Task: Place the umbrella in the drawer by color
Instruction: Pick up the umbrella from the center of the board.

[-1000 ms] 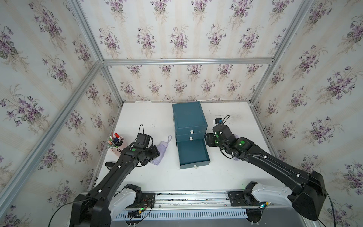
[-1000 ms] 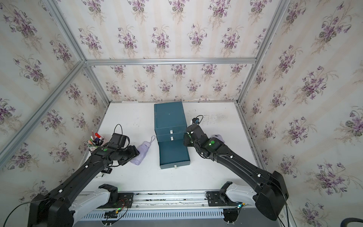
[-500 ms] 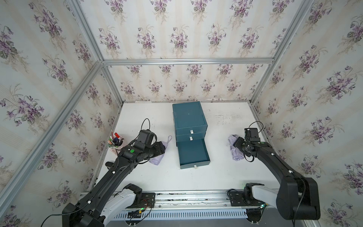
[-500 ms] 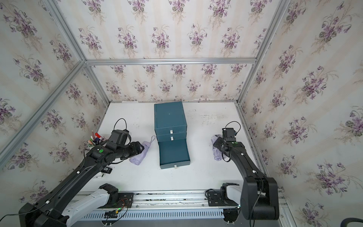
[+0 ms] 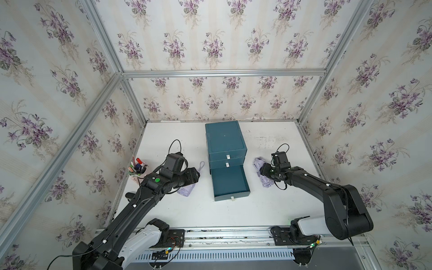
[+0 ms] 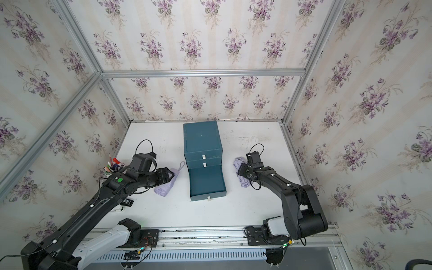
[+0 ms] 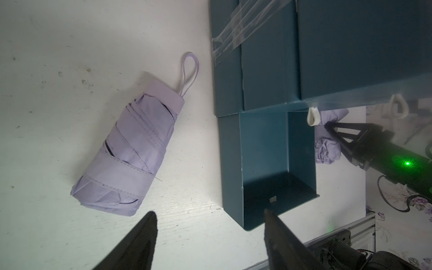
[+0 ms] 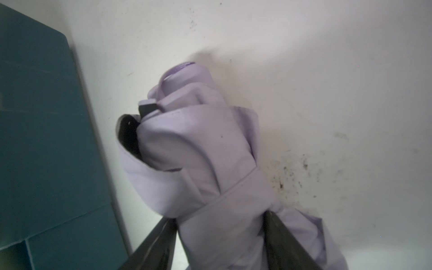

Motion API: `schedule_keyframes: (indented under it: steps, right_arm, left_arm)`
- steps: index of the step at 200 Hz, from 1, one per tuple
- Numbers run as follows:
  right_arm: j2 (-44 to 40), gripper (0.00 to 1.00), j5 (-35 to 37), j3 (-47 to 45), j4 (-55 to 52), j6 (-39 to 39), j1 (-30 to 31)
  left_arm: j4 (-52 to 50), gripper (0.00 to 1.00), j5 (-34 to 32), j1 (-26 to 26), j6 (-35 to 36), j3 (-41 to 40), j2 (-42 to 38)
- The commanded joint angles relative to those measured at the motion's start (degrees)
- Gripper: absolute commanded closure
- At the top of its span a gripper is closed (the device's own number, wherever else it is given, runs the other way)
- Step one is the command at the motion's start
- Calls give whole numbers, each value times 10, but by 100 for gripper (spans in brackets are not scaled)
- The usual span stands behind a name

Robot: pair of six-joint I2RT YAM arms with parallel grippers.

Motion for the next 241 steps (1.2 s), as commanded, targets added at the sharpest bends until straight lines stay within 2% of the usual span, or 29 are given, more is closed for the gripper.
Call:
schedule_keyframes:
  steps: [1, 20, 41, 60, 79, 103, 133, 151, 170, 220, 241]
  right_arm:
    - [-10, 36, 16, 29, -84, -3, 3]
    - [-24, 32, 36, 59, -115, -27, 3]
    - [-26, 24, 21, 62, -118, -54, 0]
    - [-4, 23, 7, 56, -116, -74, -14]
    - [14, 23, -49, 47, -103, -71, -46]
    - [25, 21, -106, 35, -80, -72, -43]
    - [28, 20, -112, 14, -66, -66, -22]
    - [27, 27, -118, -2, -52, -51, -22]
    - [23, 38, -117, -9, -45, -39, -22]
    - [-48, 84, -97, -1, -56, -25, -22]
    - [-108, 92, -88, 16, -78, -28, -21]
  left_arm:
    - [8, 28, 4, -2, 10, 7, 3]
    - [5, 28, 3, -3, 10, 10, -3]
    - [2, 28, 7, -3, 16, 10, -5]
    - [15, 28, 31, -3, 21, 10, -2]
    - [44, 28, 67, -3, 21, 4, -13]
    - [70, 28, 96, -3, 15, -3, -25]
    - [90, 29, 120, -3, 19, -6, -28]
    - [109, 29, 140, -4, 16, -9, -30]
    - [120, 29, 148, -6, 13, -8, -32]
    - [130, 28, 165, -21, 26, 4, -34]
    - [139, 27, 180, -34, 32, 15, -35]
